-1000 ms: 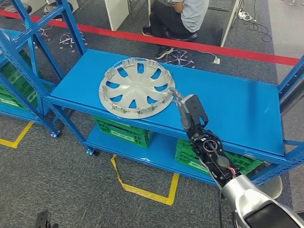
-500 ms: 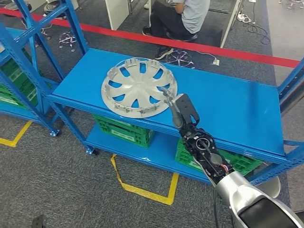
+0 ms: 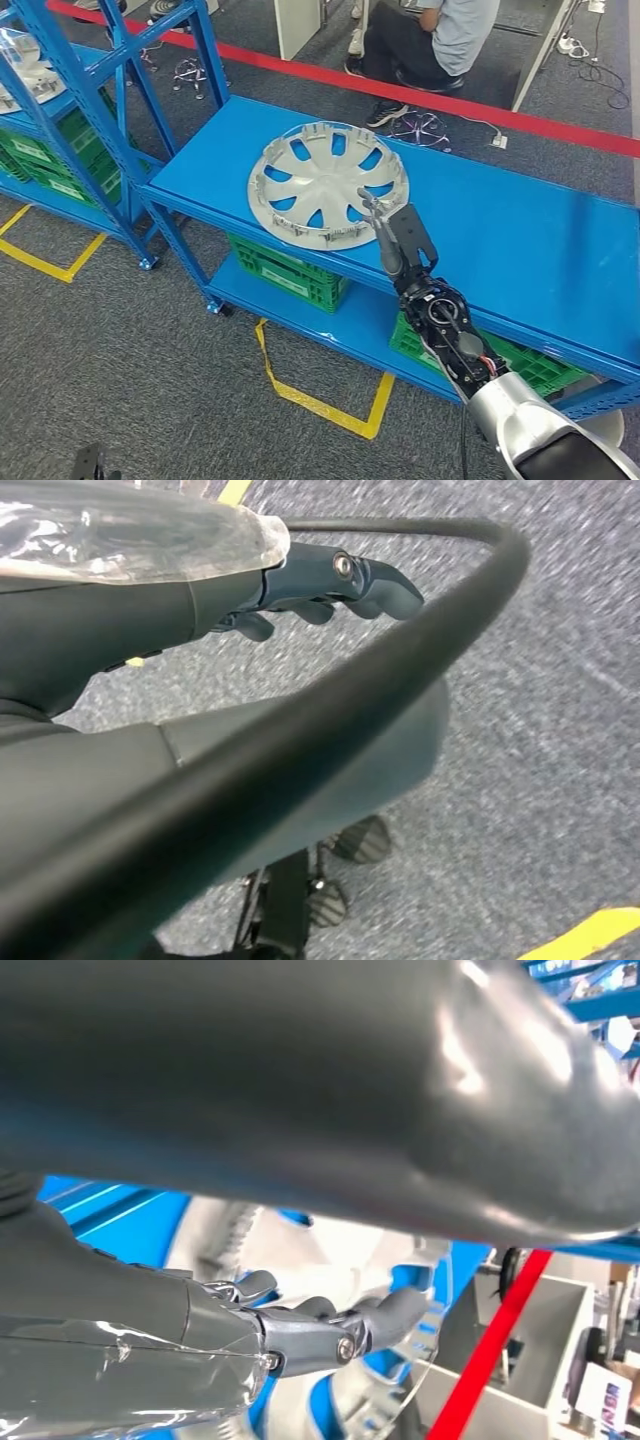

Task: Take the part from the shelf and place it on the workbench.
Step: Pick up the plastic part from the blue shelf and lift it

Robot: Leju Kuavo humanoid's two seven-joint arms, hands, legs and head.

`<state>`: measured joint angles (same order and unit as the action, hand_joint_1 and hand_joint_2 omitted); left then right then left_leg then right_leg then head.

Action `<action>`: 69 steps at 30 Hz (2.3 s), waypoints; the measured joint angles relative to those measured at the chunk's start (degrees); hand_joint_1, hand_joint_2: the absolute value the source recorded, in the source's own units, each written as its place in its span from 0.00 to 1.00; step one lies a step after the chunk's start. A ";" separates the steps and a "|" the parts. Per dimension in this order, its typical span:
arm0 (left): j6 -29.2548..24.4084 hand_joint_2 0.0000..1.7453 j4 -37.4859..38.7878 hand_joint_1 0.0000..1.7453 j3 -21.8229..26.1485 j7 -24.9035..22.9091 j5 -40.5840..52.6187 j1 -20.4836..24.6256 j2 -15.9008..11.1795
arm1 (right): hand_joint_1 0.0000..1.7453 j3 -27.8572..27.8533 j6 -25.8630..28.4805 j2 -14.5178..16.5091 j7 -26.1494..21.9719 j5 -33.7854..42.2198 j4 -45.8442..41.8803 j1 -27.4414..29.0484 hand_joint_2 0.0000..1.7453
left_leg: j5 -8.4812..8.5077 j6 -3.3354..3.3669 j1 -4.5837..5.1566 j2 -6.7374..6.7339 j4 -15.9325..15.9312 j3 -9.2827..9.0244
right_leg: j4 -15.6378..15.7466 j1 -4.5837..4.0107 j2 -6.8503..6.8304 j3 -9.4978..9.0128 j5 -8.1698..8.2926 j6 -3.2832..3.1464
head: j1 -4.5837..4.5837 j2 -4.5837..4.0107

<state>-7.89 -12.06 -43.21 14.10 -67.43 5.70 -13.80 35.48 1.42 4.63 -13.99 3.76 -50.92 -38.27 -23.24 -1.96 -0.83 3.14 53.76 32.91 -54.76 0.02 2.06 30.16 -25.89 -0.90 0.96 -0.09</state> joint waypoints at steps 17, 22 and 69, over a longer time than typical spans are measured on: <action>0.00 0.00 0.01 0.00 0.00 -0.03 0.68 0.09 -0.02 | 0.00 -1.11 0.89 -1.18 1.08 0.65 -1.82 0.48 0.00 | 0.20 1.12 0.15 -3.78 -0.50 -0.17 | -1.91 -0.26 -3.76 0.65 -2.20 1.13 | -2.21 0.01; 0.00 0.00 0.02 0.00 0.00 -0.04 0.73 0.09 0.03 | 0.00 -1.48 1.18 -2.30 1.27 0.97 -2.30 1.46 0.00 | 0.04 1.91 0.28 -2.79 -0.52 -0.48 | -18.21 -0.07 -2.26 8.27 -8.69 1.60 | -0.90 0.00; 0.58 0.00 0.13 0.00 0.00 0.91 -0.39 -0.09 -0.03 | 0.00 -2.06 -0.21 -1.99 -0.66 1.20 -2.60 0.40 0.00 | -0.71 -0.75 -0.57 -2.65 11.33 7.96 | 0.15 0.28 -1.80 -3.96 -3.08 -0.70 | -2.98 0.01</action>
<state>-7.31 -11.93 -43.21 15.00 -67.82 5.61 -13.82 33.42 1.20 2.64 -14.64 4.96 -53.51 -37.87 -23.95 -2.71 -1.41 0.49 65.09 40.87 -54.61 0.30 0.26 26.20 -28.97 -1.59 -2.03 -0.09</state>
